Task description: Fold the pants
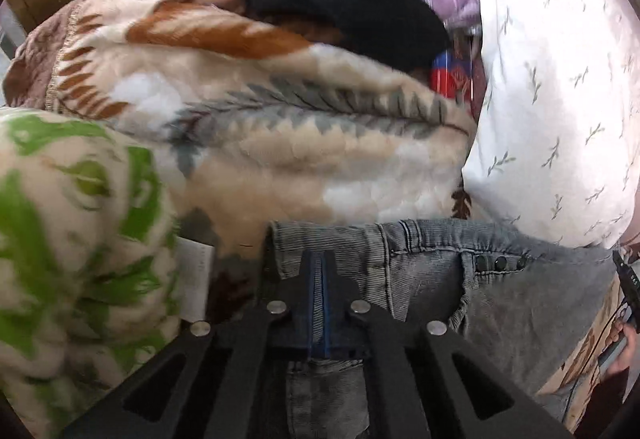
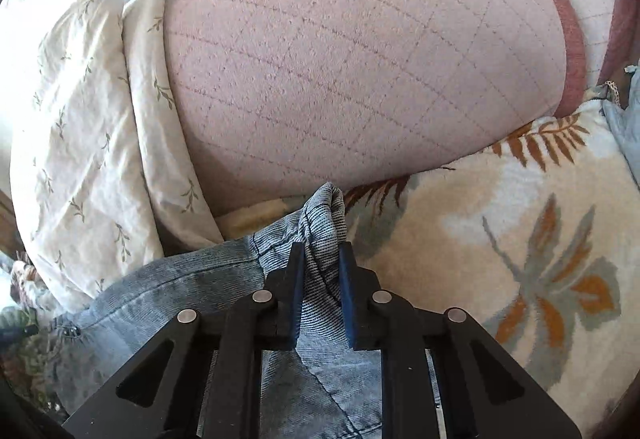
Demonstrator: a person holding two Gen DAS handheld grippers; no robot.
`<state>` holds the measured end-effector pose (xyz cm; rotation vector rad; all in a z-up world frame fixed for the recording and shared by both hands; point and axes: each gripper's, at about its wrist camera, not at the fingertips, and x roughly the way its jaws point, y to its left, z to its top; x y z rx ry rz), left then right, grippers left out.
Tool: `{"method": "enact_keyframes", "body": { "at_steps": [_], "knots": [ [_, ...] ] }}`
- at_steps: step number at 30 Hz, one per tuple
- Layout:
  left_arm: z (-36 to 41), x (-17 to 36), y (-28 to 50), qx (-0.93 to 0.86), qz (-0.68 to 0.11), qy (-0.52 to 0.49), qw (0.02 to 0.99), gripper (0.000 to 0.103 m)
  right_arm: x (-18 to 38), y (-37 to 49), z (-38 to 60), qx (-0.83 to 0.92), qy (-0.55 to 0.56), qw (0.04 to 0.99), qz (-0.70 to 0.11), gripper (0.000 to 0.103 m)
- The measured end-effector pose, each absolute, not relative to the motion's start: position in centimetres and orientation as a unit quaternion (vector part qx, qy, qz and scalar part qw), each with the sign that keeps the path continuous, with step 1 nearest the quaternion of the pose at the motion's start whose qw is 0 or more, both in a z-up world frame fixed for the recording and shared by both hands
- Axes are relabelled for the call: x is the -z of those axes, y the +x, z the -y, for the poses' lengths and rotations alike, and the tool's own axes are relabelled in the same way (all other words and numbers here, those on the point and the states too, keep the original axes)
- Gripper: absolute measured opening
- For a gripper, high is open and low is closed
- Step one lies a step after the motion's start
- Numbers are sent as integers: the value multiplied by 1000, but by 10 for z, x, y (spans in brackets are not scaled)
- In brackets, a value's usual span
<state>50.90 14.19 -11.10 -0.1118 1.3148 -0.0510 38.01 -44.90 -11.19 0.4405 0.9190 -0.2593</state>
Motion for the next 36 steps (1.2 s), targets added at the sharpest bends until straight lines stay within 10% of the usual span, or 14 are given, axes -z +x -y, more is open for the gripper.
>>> {"method": "enact_keyframes", "body": {
  "at_steps": [2,4,6,7,18,19,22,24,27,32,36],
  "knots": [
    [-141,118,516,22,-615,-57,786,42,115,380,446,121,209,865,-440,15],
    [-141,124,518,23,-614,-75,786,46,116,381,444,119,211,865,-440,15],
    [-145,128,521,30,-607,-90,789,36,124,386,441,119,208,865,-442,15],
    [-147,131,521,39,-604,-99,790,0,128,388,440,117,206,864,-444,15],
    [-162,115,505,15,-580,-102,808,3,116,380,448,118,207,866,-439,15],
    [-165,110,502,11,-583,-102,806,9,108,379,446,118,205,867,-439,15],
    [-171,109,497,21,-599,-110,793,76,99,377,446,118,207,866,-440,15],
    [-174,115,496,3,-606,-123,786,85,100,379,444,116,213,864,-441,15],
    [-167,124,500,9,-610,-157,777,78,103,380,442,118,217,862,-443,15],
    [-170,150,508,9,-626,-150,765,9,107,382,449,119,216,862,-443,15],
    [-165,145,501,27,-603,-127,787,4,115,388,454,123,223,860,-442,15]
  ]
}}
